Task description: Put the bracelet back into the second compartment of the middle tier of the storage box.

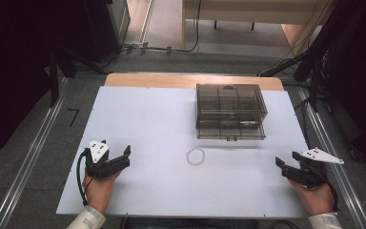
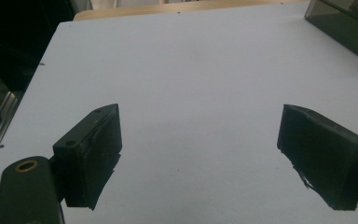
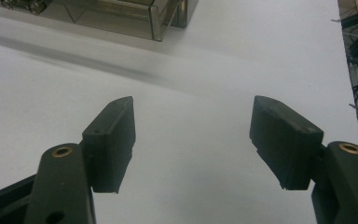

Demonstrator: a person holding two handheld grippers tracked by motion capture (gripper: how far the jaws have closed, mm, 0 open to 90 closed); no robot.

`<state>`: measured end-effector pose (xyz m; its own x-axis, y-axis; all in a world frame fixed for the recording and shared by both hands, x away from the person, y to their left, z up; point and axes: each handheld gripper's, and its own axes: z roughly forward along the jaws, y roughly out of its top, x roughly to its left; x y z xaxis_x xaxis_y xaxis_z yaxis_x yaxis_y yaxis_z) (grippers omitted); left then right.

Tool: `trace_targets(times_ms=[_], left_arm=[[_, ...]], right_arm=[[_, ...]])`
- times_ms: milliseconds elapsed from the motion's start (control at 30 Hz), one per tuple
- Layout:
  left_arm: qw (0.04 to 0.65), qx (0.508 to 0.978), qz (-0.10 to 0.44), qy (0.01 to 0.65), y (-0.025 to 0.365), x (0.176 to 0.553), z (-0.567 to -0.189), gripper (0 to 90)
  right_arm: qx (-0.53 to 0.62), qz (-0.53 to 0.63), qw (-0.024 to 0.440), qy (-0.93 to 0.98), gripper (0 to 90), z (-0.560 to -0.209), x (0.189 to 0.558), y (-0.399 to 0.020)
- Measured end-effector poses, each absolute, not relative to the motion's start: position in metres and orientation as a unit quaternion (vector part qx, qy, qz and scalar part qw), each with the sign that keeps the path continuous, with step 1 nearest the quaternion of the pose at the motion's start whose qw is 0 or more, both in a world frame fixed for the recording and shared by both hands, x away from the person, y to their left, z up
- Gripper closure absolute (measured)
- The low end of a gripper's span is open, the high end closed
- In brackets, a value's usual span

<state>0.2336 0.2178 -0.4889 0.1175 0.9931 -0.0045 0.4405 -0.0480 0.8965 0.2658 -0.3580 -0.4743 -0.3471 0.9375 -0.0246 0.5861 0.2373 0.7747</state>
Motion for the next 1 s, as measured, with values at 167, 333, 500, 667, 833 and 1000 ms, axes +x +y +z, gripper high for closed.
trace_targets(times_ms=[167,333,500,667,833,1000], left_arm=[[0.395,0.633,0.351,0.566,0.218,0.234,-0.489,14.7],[0.394,0.632,0.352,0.567,0.218,0.233,-0.488,14.7],[0.394,0.632,0.351,0.567,0.218,0.233,-0.488,14.7],[0.394,0.632,0.352,0.567,0.218,0.233,-0.489,14.7],[0.393,0.631,0.355,0.567,0.218,0.233,-0.488,14.7],[0.393,0.632,0.354,0.566,0.218,0.234,-0.489,14.7]], right_arm=[[0.511,0.346,0.251,0.746,29.4,-0.474,0.265,-0.357],[0.507,0.345,0.245,0.751,29.4,-0.474,0.265,-0.354],[0.504,0.348,0.243,0.752,29.4,-0.473,0.265,-0.352],[0.496,0.351,0.239,0.757,29.4,-0.472,0.263,-0.347],[0.485,0.352,0.238,0.764,29.7,-0.472,0.263,-0.341],[0.479,0.355,0.230,0.769,29.7,-0.472,0.263,-0.334]])
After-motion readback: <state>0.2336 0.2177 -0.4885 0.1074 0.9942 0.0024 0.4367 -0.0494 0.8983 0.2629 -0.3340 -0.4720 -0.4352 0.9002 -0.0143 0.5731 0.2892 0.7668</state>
